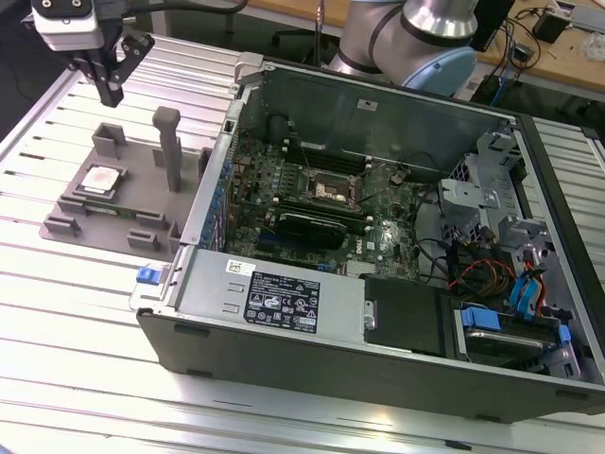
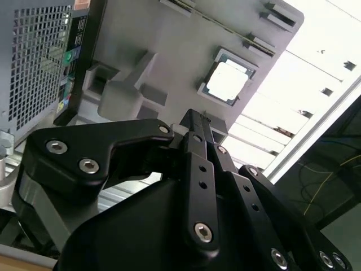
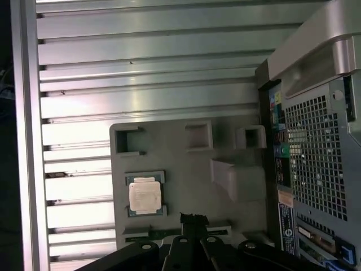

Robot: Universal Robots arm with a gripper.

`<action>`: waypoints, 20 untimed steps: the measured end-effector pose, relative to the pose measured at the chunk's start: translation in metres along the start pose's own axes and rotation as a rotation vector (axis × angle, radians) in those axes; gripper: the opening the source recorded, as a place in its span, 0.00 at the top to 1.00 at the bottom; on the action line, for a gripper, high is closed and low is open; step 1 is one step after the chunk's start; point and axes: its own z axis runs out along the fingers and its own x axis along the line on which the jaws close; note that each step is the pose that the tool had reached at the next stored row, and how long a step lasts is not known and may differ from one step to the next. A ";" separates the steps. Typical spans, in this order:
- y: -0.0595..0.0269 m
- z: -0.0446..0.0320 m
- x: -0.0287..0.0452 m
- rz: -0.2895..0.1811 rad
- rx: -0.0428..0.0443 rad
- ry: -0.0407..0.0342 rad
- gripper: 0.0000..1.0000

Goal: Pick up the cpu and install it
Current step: 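Reach for the cpu, then pick up the cpu and move it towards the insertion slot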

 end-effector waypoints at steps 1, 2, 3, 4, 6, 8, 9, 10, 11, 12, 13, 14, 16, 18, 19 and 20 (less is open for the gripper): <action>-0.0006 0.0026 0.0032 0.000 -0.0001 -0.0001 0.89; -0.0009 0.0042 0.0054 0.000 0.0000 0.0000 0.89; -0.0012 0.0056 0.0072 0.000 0.0001 0.0000 0.89; -0.0016 0.0074 0.0097 0.000 0.0000 0.0000 0.89; -0.0022 0.0100 0.0135 0.000 0.0000 0.0000 0.89; -0.0033 0.0134 0.0195 0.000 0.0000 0.0000 0.89; -0.0037 0.0143 0.0218 0.000 -0.0001 -0.0001 0.89; -0.0039 0.0145 0.0220 0.000 0.0000 0.0000 0.89; -0.0039 0.0145 0.0221 0.000 0.0000 0.0000 0.89; -0.0039 0.0145 0.0222 0.000 0.0000 0.0001 0.89; -0.0039 0.0146 0.0222 0.000 0.0001 0.0000 0.89; -0.0039 0.0146 0.0222 0.000 0.0001 0.0001 0.89; -0.0039 0.0147 0.0222 0.000 0.0000 0.0000 0.89; -0.0039 0.0148 0.0222 0.000 0.0000 0.0000 0.89; -0.0039 0.0148 0.0222 0.000 0.0000 0.0000 0.89; -0.0039 0.0148 0.0222 0.000 0.0000 0.0000 0.89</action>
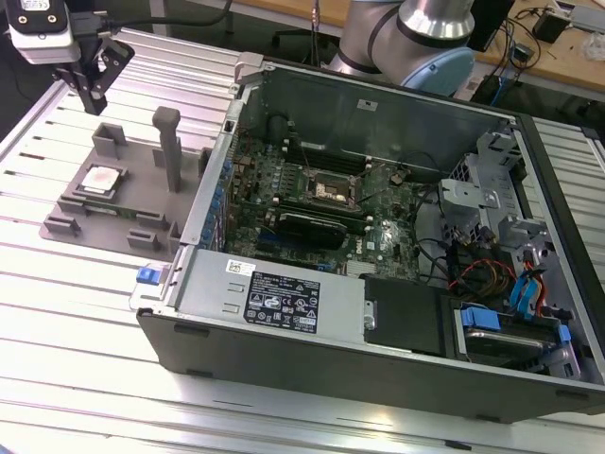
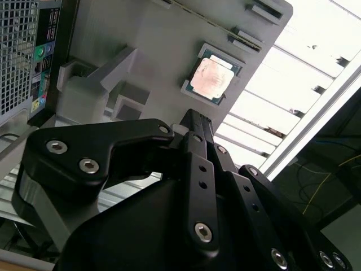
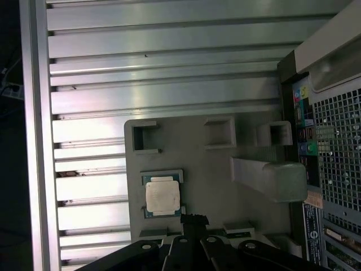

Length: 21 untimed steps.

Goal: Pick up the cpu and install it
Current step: 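Pick up the cpu and move it towards the insertion slot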

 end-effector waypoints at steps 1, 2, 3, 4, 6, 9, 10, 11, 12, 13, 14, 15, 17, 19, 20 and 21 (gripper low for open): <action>0.0000 0.0000 0.0000 0.000 0.0000 0.0001 0.89; 0.0000 0.0000 0.0000 0.000 0.0000 0.0001 0.89; -0.0001 0.0002 0.0001 0.000 0.0000 -0.0001 0.89; -0.0001 0.0008 0.0006 0.000 0.0001 0.0000 0.89; -0.0004 0.0037 0.0035 0.000 0.0000 -0.0005 0.89; -0.0008 0.0072 0.0058 0.000 0.0001 -0.0003 0.89; -0.0009 0.0086 0.0068 0.000 0.0002 -0.0002 0.89; -0.0010 0.0100 0.0078 0.000 0.0002 -0.0003 0.89; -0.0011 0.0108 0.0086 0.000 0.0001 -0.0003 0.89; -0.0013 0.0119 0.0099 0.000 0.0001 -0.0003 0.89; -0.0014 0.0128 0.0110 0.000 0.0001 -0.0004 0.89; -0.0017 0.0155 0.0134 0.000 0.0001 -0.0004 0.89; -0.0022 0.0214 0.0157 0.000 0.0001 -0.0004 0.89; -0.0027 0.0259 0.0164 0.000 0.0001 -0.0003 0.89; -0.0029 0.0282 0.0167 0.000 0.0001 -0.0003 0.89; -0.0032 0.0319 0.0171 0.000 0.0001 -0.0003 0.89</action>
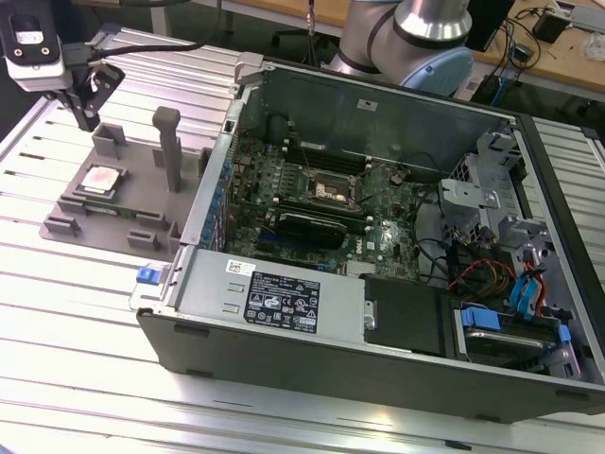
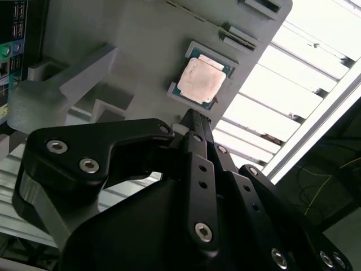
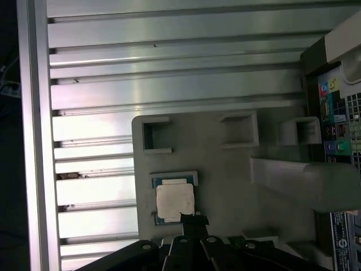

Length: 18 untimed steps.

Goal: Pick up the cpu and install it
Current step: 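Pick up the cpu and move it towards the insertion slot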

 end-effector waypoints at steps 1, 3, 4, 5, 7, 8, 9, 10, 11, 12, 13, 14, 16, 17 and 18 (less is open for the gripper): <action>-0.0001 0.0018 0.0002 0.000 0.0000 0.0000 0.89; -0.0006 0.0056 0.0008 0.000 0.0000 -0.0001 0.89; -0.0009 0.0077 0.0012 0.000 -0.0001 -0.0001 0.89; -0.0014 0.0107 0.0019 0.000 0.0000 0.0000 0.89; -0.0023 0.0154 0.0029 0.000 -0.0001 -0.0001 0.89; -0.0027 0.0176 0.0033 0.000 0.0000 -0.0001 0.89; -0.0031 0.0195 0.0036 0.000 0.0000 -0.0001 0.89; -0.0036 0.0225 0.0041 0.000 -0.0001 -0.0001 0.89; -0.0039 0.0244 0.0044 0.000 0.0000 0.0000 0.89; -0.0042 0.0264 0.0047 0.000 0.0000 -0.0001 0.89; -0.0045 0.0295 0.0053 0.000 0.0000 -0.0001 0.89; -0.0047 0.0312 0.0056 0.000 0.0000 -0.0001 0.89; -0.0052 0.0366 0.0070 0.000 0.0000 -0.0001 0.89; -0.0055 0.0396 0.0081 0.000 -0.0001 -0.0002 0.89; -0.0062 0.0443 0.0096 0.000 -0.0001 -0.0001 0.89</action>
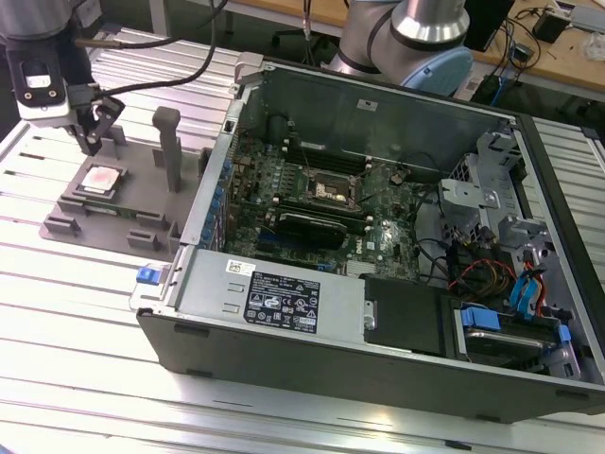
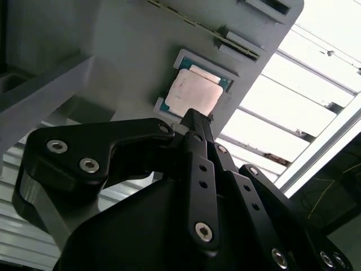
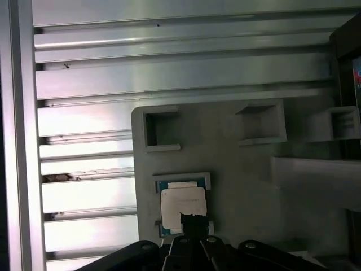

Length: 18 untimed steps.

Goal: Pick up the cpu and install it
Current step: 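Pick up the cpu and move it towards the insertion slot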

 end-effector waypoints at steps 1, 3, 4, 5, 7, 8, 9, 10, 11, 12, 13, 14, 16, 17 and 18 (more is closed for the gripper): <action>-0.0007 0.0036 0.0013 0.000 0.0000 0.0001 0.89; -0.0015 0.0079 0.0025 0.000 0.0001 0.0002 0.89; -0.0021 0.0117 0.0033 -0.001 0.0000 0.0000 0.89; -0.0025 0.0154 0.0036 -0.003 -0.0001 0.0002 0.89; -0.0031 0.0222 0.0037 -0.013 -0.0003 0.0006 0.89; -0.0033 0.0254 0.0038 -0.016 -0.0003 0.0008 0.89; -0.0034 0.0277 0.0038 -0.018 -0.0003 0.0010 0.89; -0.0035 0.0294 0.0039 -0.019 -0.0004 0.0010 0.89; -0.0035 0.0305 0.0039 -0.021 -0.0004 0.0011 0.89; -0.0036 0.0319 0.0039 -0.024 -0.0005 0.0012 0.89; -0.0037 0.0350 0.0040 -0.035 -0.0008 0.0016 0.89; -0.0039 0.0380 0.0041 -0.040 -0.0009 0.0019 0.89; -0.0040 0.0412 0.0041 -0.043 -0.0010 0.0024 0.89; -0.0041 0.0420 0.0042 -0.044 -0.0009 0.0027 0.89; -0.0041 0.0425 0.0042 -0.044 -0.0010 0.0026 0.89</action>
